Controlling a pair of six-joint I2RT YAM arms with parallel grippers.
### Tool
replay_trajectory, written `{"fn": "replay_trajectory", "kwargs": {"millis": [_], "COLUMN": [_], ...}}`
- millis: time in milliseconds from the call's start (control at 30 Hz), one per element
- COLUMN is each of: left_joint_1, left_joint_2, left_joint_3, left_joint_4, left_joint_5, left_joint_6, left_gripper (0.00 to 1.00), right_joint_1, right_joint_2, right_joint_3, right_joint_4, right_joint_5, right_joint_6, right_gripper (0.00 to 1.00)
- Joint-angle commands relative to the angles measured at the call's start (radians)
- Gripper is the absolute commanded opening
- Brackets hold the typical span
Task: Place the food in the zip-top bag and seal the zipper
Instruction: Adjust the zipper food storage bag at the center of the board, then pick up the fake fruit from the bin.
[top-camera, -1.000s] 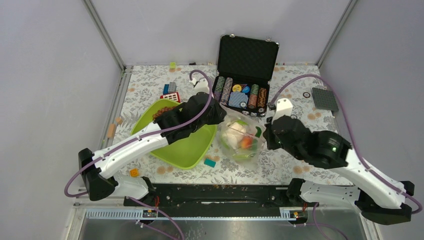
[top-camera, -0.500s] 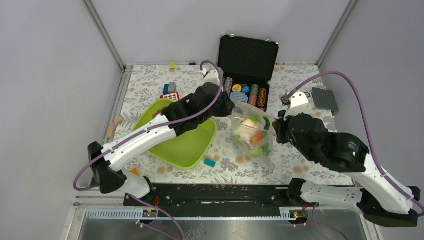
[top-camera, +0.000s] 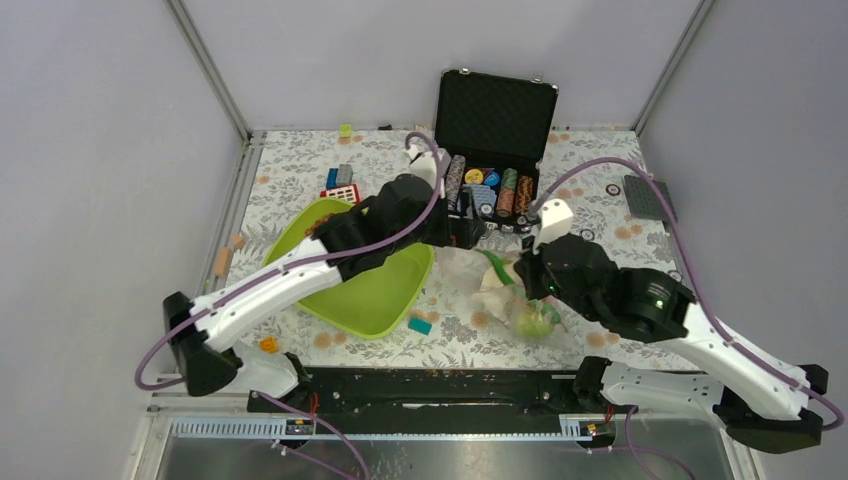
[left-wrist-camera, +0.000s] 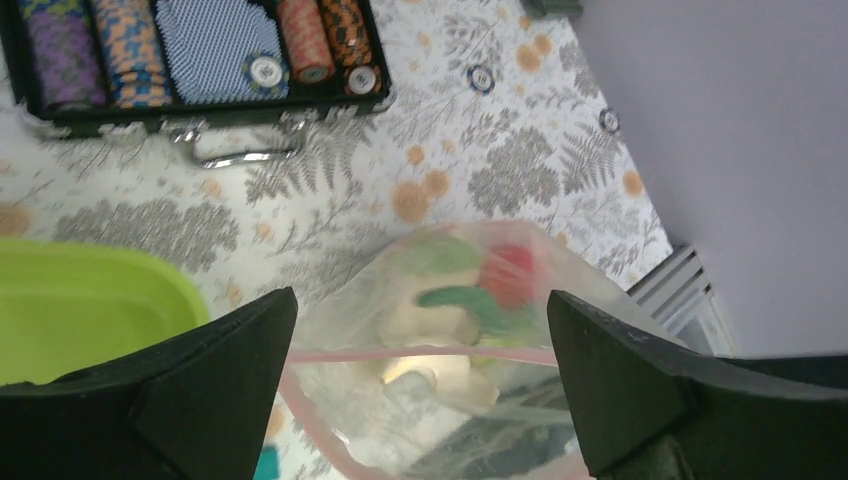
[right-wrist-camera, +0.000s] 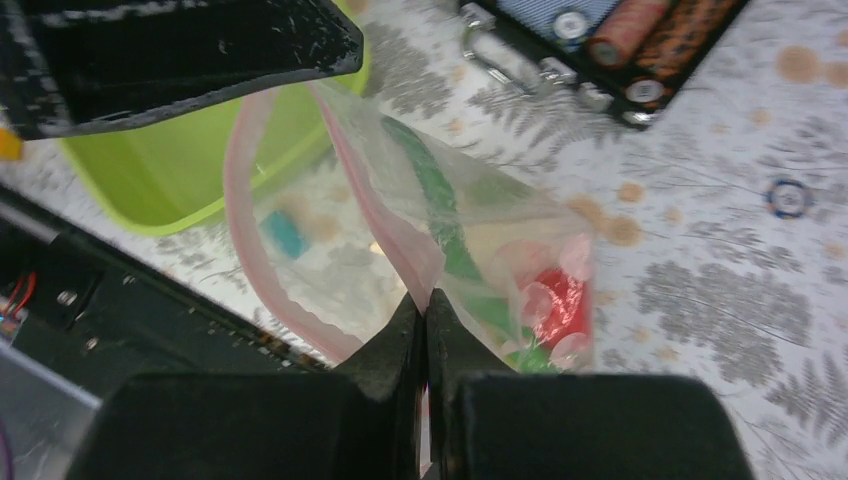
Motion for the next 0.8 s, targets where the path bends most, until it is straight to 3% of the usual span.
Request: {"fn": "replay_trajectory", "kwargs": {"millis": [0, 200, 367, 600, 767], "left_joint_1": [0.007, 0.116, 0.309, 0.441, 0.524], "left_joint_2": [-0.182, -0.378, -0.431, -0.353, -0.259], "left_joint_3": [-0.083, -0.297, -0.427, -0.543, -0.592], "left_joint_4": [-0.029, -0.152, -0.239, -0.218, -0.114], "left_joint_5": [-0.074, -0.289, -0.292, -0.31, -0.297], "left_joint_6": [0.023, -0.119, -0.233, -0.371, -0.421], "left_gripper": [0.99, 0.99, 0.99, 0.99, 0.98], "right_joint_1": [-0.003, -0.003, -0.003, -0.003, -0.003], "right_joint_2": [0.04, 0.048, 0.012, -0.028, -0.036], "right_joint_3": [-0.03, -0.055, -0.083, -0.126, -0.146], "right_joint_4": [0.142, 0.163, 0.19, 0.231, 0.245], "right_joint_5": [-0.196, -0.146, -0.085, -0.078, -0.077], "right_joint_6": [0.001, -0.009, -0.01, -0.015, -0.02], "right_gripper": [0.0, 0.0, 0.0, 0.0, 0.0]}}
